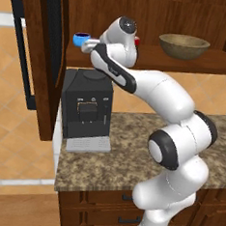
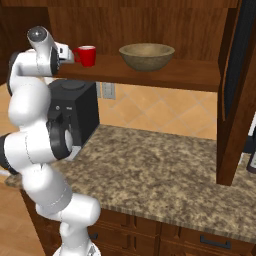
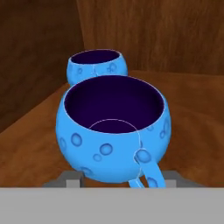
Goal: Gather all objects into one cabinet and sort the glasses and bowls to opposite sides.
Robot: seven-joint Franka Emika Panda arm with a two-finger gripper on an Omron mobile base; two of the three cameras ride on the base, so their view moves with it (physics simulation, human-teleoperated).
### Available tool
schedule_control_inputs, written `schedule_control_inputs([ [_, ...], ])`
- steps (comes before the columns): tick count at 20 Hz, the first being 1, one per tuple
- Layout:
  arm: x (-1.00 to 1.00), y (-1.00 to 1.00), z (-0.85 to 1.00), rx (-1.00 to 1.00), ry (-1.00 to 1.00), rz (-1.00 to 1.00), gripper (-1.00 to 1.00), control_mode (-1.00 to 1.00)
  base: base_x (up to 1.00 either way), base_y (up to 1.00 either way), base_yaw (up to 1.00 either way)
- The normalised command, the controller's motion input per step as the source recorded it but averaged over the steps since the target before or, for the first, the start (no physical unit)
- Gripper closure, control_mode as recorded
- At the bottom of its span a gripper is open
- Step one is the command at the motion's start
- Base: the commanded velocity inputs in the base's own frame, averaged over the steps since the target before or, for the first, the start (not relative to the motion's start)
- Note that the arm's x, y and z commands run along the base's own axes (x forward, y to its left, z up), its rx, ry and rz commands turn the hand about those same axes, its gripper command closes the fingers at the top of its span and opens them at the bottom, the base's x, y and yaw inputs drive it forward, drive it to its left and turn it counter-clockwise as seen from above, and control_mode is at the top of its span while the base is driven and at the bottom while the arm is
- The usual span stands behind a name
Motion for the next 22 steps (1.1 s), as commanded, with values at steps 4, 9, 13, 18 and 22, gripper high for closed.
schedule_control_inputs([
  [4, 0.14, 0.34, -0.18, 0.0, 0.0, 0.02, -1.0, -1.0, 0.0, 0.0, 0.0],
  [9, 0.01, 0.3, -0.1, 0.0, 0.0, 0.05, -1.0, -1.0, 0.0, 0.0, 0.0],
  [13, 0.0, 0.1, -0.19, 0.0, -0.02, 0.07, -1.0, -1.0, 0.0, 0.0, 0.0],
  [18, 0.04, 0.01, -0.03, 0.0, 0.0, 0.05, -1.0, -1.0, 0.0, 0.0, 0.0],
  [22, 0.0, 0.0, 0.2, 0.0, 0.0, 0.04, -1.0, -1.0, 0.0, 0.0, 0.0],
])
